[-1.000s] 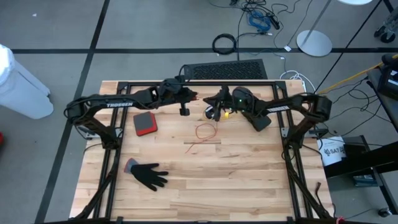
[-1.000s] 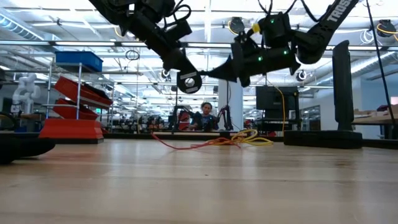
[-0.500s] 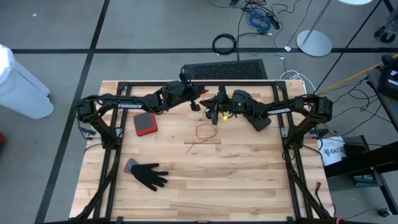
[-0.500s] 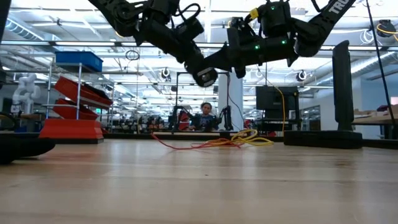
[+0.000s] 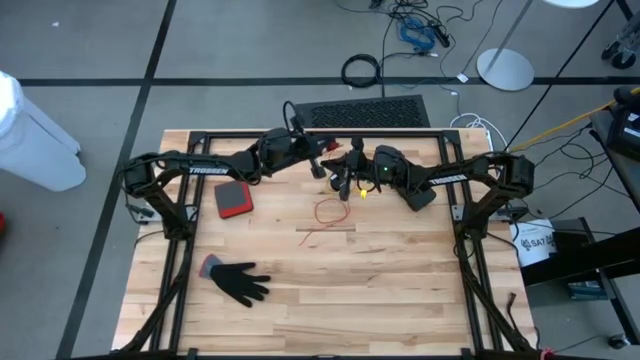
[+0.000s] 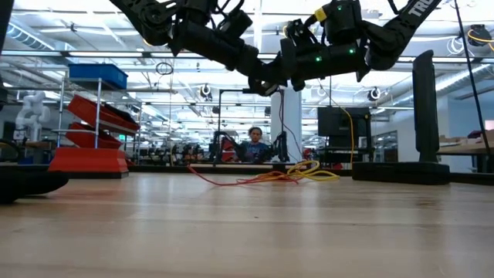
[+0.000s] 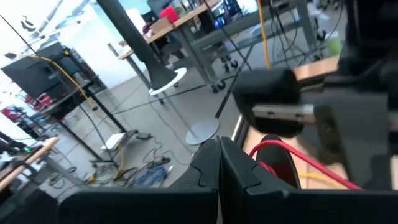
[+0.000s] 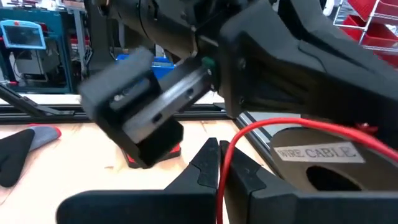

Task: Coil cords
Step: Coil the red wire into the spool

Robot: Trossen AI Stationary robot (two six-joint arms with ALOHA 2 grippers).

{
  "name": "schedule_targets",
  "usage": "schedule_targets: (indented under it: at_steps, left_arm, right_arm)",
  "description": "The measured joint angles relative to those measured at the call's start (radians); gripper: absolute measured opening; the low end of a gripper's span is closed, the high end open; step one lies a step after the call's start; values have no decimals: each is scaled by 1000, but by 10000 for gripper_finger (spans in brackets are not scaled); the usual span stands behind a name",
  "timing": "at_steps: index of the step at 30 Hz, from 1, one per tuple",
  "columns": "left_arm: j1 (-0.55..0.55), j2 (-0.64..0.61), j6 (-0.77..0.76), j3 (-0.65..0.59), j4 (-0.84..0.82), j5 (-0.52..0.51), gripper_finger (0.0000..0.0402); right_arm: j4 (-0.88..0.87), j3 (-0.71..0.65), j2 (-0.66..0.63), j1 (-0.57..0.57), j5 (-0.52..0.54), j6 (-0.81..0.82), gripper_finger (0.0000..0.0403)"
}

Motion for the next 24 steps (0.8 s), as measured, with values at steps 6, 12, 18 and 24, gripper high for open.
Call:
schedule_targets:
  at_steps: [6, 12, 18, 24]
  left_arm:
    - [-14, 0, -11, 0, 55, 7, 0]
    - [-29, 0, -62, 0, 70, 9, 0]
    - [-49, 0, -64, 0, 98, -58, 0]
    - [-53, 0, -65, 0, 146, -74, 0]
  right_arm:
    - [23, 0, 32, 0, 2, 1, 0]
    - [94, 0, 100, -2, 25, 23, 0]
    - [208, 0, 133, -2, 58, 24, 0]
    - [245, 0, 154, 0, 82, 24, 0]
